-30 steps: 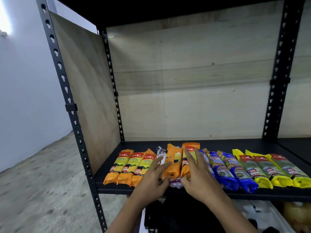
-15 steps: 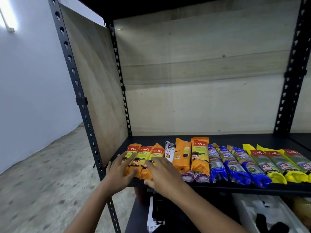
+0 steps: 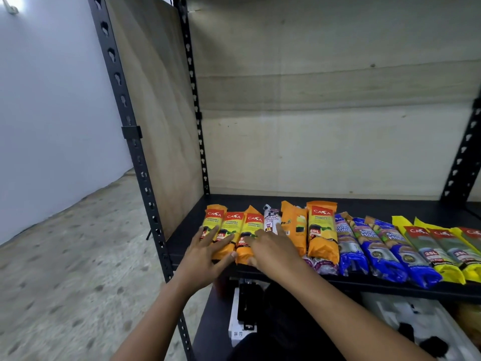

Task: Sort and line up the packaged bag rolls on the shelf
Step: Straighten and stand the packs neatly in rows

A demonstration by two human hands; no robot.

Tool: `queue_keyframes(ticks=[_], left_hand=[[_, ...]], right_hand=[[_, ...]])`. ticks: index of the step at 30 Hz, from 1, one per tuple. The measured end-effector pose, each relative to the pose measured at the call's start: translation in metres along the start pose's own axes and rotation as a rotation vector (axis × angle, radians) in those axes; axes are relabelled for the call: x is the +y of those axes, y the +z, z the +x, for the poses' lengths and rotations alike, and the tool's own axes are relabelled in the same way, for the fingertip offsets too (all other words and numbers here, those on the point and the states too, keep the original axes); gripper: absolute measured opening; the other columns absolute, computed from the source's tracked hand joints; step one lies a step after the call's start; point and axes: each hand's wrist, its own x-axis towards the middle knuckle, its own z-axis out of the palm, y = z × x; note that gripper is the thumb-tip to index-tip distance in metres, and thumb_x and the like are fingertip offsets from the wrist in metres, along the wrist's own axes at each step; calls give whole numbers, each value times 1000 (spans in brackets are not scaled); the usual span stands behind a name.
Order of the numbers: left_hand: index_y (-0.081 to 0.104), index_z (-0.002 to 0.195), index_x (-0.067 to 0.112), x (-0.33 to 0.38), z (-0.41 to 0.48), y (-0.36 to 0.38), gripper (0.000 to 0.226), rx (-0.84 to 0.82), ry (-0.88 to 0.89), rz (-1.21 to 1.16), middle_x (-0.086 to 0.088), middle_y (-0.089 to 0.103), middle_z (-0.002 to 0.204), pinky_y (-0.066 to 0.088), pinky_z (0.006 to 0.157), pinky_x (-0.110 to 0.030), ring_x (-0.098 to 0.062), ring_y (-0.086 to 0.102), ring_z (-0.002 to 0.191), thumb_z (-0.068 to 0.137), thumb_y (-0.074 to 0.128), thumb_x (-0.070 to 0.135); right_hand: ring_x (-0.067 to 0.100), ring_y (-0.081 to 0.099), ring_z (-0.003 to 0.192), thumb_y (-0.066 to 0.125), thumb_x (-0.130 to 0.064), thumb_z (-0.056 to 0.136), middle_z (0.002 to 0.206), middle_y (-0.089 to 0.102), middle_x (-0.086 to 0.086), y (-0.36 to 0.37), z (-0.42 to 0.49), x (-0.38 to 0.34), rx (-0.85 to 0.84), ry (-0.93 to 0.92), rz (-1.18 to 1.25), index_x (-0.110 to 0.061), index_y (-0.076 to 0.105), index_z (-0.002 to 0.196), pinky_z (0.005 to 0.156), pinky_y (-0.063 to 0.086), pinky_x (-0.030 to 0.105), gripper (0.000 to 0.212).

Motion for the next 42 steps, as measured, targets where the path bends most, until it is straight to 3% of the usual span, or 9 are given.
queue_keyframes(ticks=[8, 12, 15, 19, 23, 27, 32, 36, 42], left_hand=[[24, 152, 49, -17, 0, -7, 77, -64, 104, -21, 16, 3, 165, 13, 122, -46, -20, -7, 153, 84, 52, 73], [31, 149, 50, -19, -4, -9, 66, -33, 76, -42, 4, 5, 166, 17, 120, -42, -21, 0, 153, 90, 60, 56], [37, 148, 43, -14, -4, -9, 64, 7, 94, -58, -2, 18, 164, 19, 120, -43, -28, 5, 153, 90, 63, 51], [50, 142, 38, -17, -8, -9, 61, 58, 83, -145, -1, 31, 160, 24, 118, -45, -30, 12, 151, 85, 69, 49], [58, 135, 40, -20, -7, -13, 59, 93, 107, -125, 4, 40, 154, 31, 110, -27, -19, 33, 143, 79, 67, 59], [61, 133, 36, -22, -5, -13, 58, 95, 124, -130, 4, 41, 152, 27, 107, -19, -17, 37, 141, 79, 73, 54], [58, 135, 36, -21, -5, -11, 59, 81, 110, -139, 6, 35, 155, 30, 111, -29, -17, 29, 145, 80, 70, 53], [58, 136, 37, -19, -6, -7, 57, 117, 112, -150, 9, 34, 154, 28, 109, -24, -18, 30, 145, 81, 72, 48], [45, 141, 48, -16, -9, -4, 61, 57, 58, -210, 11, 20, 161, 23, 119, -45, -21, 1, 153, 86, 72, 45]], right_hand=[[36, 49, 130, 59, -35, 95, 138, 53, 20, 2, -7, -6, 23, 21, -51, -17, 36, 148, 116, 7, 66, 60], [44, 7, 149, 56, -34, 92, 161, 13, 27, -1, -2, -13, -17, 27, -49, -13, 22, 155, 117, 0, 63, 74], [41, -5, 150, 56, -38, 94, 163, -5, 23, -3, 3, -25, -36, -17, 78, -18, 4, 157, 119, 0, 57, 84], [44, -2, 150, 51, -33, 101, 163, -1, 25, 7, 6, -42, -81, -1, 200, -18, 3, 158, 118, 16, 55, 75], [47, -3, 149, 45, -31, 104, 162, 4, 28, 19, 9, -50, -62, 70, 198, -13, 8, 157, 119, 8, 60, 67], [45, -4, 149, 47, -31, 102, 163, 6, 25, 29, 10, -54, -17, 111, 227, -14, 10, 157, 118, 2, 61, 68], [46, 2, 149, 49, -27, 102, 162, 9, 27, 36, 10, -53, 31, 92, 216, -13, 11, 156, 120, 9, 60, 68], [45, 4, 149, 48, -30, 103, 162, 10, 26, 37, 9, -52, 33, 91, 198, -13, 12, 156, 120, 11, 59, 66], [38, -4, 151, 51, -34, 101, 164, 3, 20, 21, 3, -52, 9, 93, 272, -17, 8, 157, 120, 11, 52, 72]])
